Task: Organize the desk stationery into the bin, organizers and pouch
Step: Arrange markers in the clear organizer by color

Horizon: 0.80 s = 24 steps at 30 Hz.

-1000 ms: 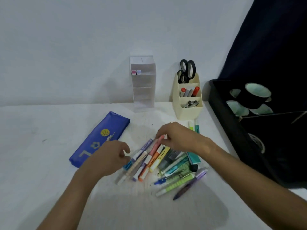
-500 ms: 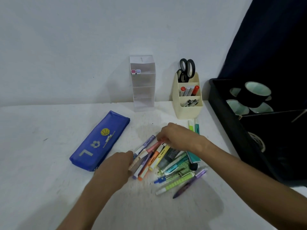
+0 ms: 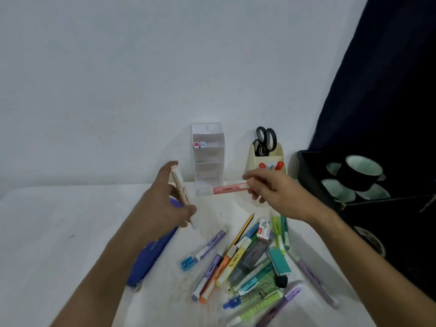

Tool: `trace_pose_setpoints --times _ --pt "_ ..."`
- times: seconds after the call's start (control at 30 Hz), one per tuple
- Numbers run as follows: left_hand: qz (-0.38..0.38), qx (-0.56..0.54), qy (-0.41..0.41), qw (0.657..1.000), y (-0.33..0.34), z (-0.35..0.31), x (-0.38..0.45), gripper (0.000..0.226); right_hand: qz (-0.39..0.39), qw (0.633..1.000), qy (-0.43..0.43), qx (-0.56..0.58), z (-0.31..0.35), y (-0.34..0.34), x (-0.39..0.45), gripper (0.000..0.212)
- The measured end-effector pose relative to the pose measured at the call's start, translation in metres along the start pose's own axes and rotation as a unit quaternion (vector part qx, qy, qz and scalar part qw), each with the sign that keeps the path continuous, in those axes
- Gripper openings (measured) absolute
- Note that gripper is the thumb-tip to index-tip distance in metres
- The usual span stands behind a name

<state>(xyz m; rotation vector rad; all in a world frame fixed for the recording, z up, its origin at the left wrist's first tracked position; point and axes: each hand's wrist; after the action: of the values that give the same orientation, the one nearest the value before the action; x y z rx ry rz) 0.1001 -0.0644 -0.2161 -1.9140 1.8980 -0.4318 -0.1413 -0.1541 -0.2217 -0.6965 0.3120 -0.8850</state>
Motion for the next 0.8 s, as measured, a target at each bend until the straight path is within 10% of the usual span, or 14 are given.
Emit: trace_pose_setpoints --times 0.23,0.6,0.8 --pt "-0.061 0.018 0.117 0.991 -0.021 -0.067 0.073 0.013 -0.21 0.976 -0.05 -0.035 0.049 -0.04 0.038 0.015" --pt "-0.128 0.134 0.159 0.97 -0.016 -0.07 0.115 0.078 -0.199 0.972 -0.063 -0.113 0.047 -0.035 0.083 0.021" --pt "-0.127 0.177 0.213 0.952 -0.019 -0.066 0.124 0.026 -0.172 0.975 -0.052 -0.131 0.044 -0.031 0.093 0.027"
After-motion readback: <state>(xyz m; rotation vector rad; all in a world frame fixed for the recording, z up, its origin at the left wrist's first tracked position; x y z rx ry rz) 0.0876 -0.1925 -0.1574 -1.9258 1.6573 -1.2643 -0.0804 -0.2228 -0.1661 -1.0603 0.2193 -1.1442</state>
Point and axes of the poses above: each hand's wrist, its own x-axis towards the middle knuckle, its own y-axis out of the palm, z = x × y, and after that the axes turned 9 degrees about z, right-handed
